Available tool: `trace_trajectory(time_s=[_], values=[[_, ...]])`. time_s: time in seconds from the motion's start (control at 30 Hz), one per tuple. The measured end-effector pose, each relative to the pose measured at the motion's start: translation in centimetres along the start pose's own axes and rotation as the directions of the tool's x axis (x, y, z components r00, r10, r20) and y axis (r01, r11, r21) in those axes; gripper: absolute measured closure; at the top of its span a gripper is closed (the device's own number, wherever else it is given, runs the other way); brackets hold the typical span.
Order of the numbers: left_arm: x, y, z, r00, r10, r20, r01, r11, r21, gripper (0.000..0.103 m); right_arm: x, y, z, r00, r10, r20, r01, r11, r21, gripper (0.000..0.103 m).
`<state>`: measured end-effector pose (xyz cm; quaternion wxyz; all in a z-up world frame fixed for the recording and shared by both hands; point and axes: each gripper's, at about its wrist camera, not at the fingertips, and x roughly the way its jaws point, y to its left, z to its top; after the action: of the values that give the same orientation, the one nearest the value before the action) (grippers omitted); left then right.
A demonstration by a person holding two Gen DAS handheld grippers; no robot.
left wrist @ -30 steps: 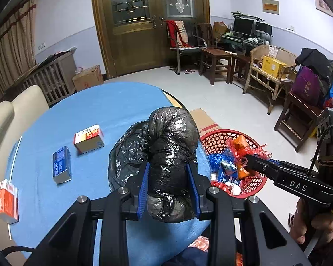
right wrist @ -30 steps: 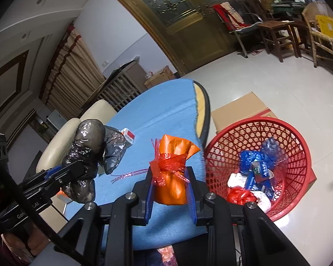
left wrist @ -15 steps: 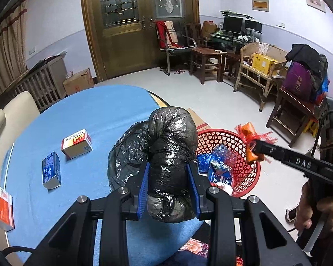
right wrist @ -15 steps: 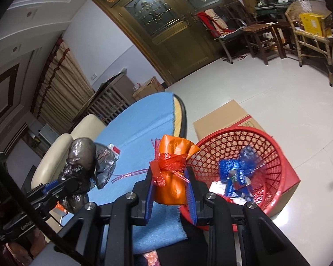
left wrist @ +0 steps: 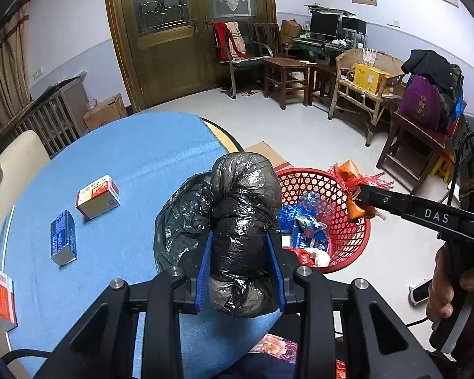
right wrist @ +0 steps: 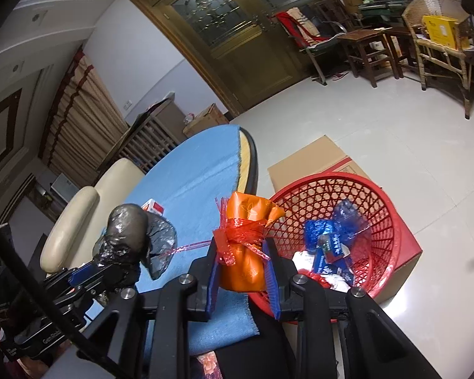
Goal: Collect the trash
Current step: 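Carry the black bag and orange bag over the red basket with both tools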
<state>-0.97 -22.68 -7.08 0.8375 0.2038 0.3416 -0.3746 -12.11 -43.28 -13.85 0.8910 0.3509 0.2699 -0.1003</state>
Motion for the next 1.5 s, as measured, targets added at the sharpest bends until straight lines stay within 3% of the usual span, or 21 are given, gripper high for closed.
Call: trace_trajectory(time_s=[0.7, 1.5], values=[[1.1, -0.3, -0.4, 0.997, 0.08, -0.022, -0.079, 0.996, 0.046, 0.068, 1.5, 0.6, -0.7, 0.999, -0.013, -0.041, 0.012, 1.0, -0.005, 0.076], [4.4, -3.2, 1.0, 0.996, 0.068, -0.055, -0.059, 0.987, 0.151, 0.068, 2.4, -1.9, -0.6, 0.997, -0.052, -0.055, 0.054, 0.997, 0.051, 0.076]])
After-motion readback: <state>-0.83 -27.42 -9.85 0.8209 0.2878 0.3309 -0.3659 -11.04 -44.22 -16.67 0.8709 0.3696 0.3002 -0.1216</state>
